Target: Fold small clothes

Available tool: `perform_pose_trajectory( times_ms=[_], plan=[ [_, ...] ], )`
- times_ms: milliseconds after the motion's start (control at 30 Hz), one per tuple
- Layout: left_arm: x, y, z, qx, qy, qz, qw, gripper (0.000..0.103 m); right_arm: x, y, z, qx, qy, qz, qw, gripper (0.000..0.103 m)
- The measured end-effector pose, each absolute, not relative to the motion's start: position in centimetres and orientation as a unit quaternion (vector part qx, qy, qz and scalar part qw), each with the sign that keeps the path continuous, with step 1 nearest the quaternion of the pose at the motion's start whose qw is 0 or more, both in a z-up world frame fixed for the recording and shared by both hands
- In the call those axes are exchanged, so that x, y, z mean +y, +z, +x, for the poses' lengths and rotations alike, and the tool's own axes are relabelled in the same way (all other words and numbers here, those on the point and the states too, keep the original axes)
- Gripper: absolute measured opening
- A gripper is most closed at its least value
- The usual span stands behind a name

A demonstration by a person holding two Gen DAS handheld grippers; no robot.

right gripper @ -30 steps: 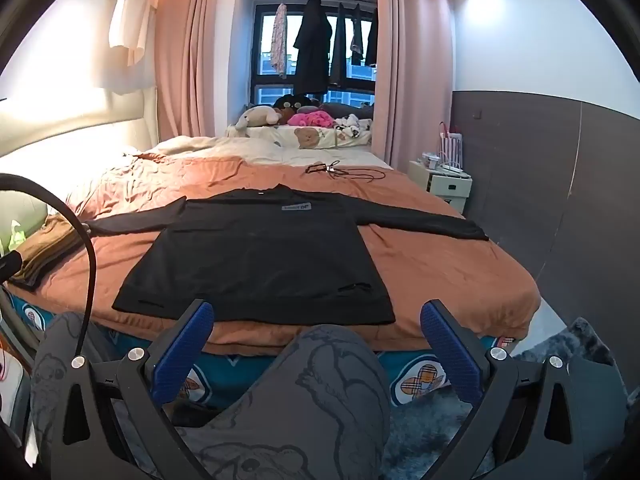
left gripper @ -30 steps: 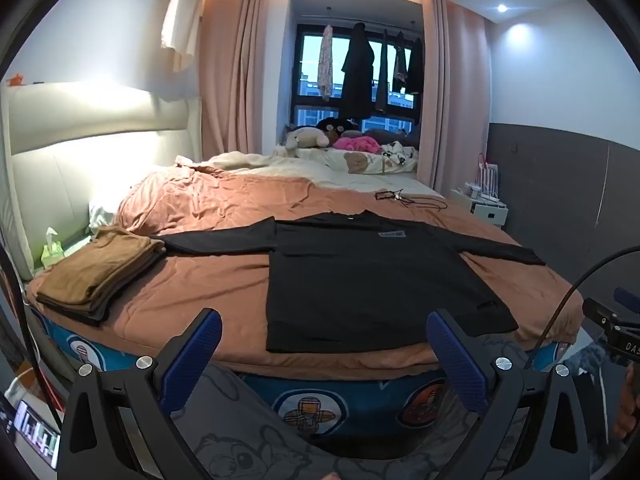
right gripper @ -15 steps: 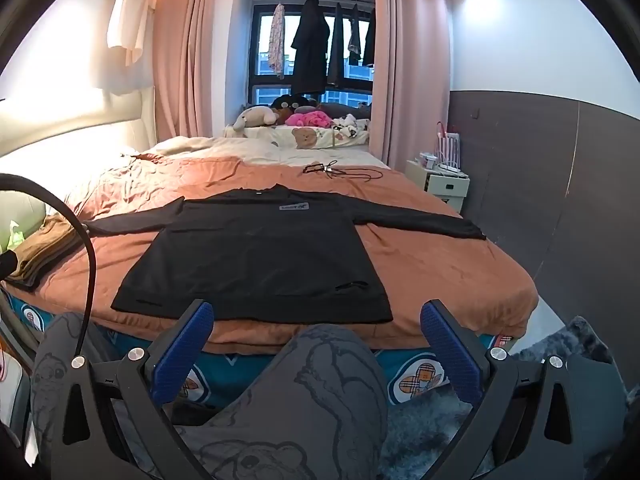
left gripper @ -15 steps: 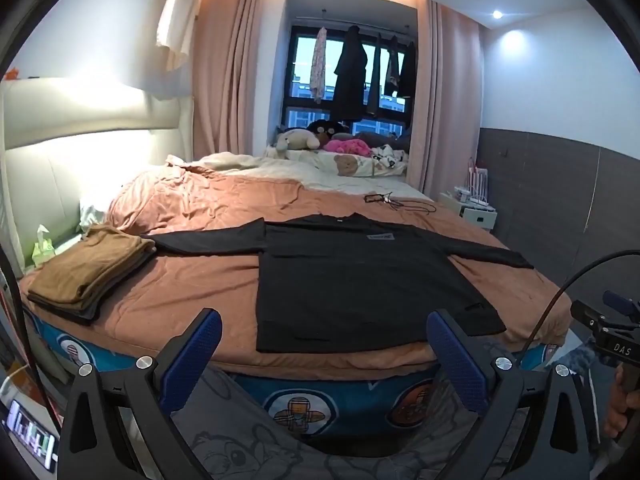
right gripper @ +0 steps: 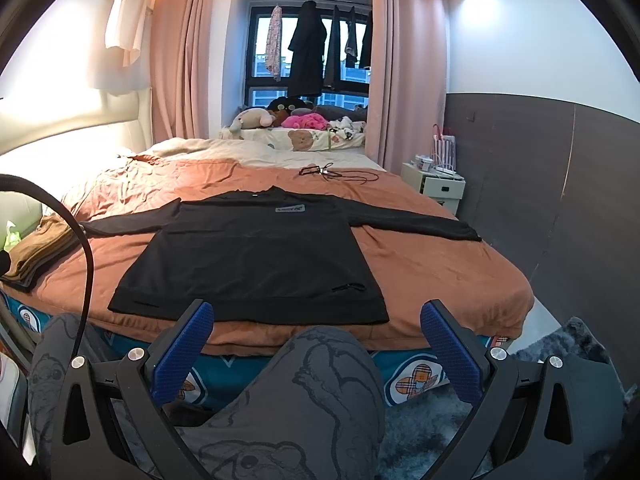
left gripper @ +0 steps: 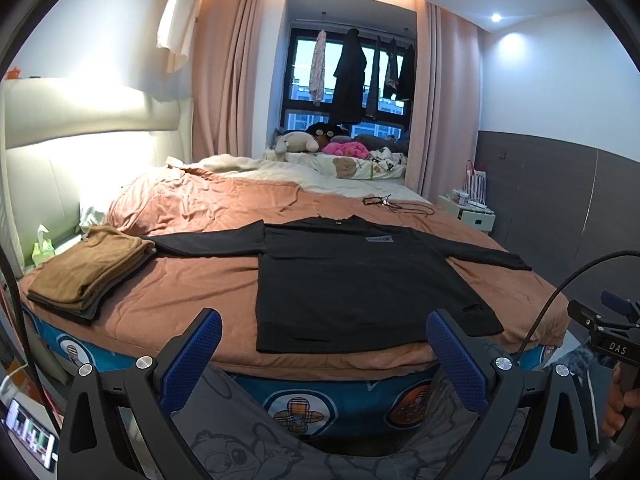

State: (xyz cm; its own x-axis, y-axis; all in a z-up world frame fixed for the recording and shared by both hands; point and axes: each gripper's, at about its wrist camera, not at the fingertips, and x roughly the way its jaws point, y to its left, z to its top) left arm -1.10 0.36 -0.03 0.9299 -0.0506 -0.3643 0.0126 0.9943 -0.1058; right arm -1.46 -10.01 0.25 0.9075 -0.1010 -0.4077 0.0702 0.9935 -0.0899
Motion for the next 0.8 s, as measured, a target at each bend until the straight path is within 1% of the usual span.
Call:
perform_pose_trajectory(
  times_ms=[800],
  plan=[
    [0.34, 0.6, -1.27, 0.184, -0.02, -0.054, 0.981, 0.103, -10.38, 0.61, -1.76, 0.204, -0.044, -0.036, 0.977, 0.103]
  ],
)
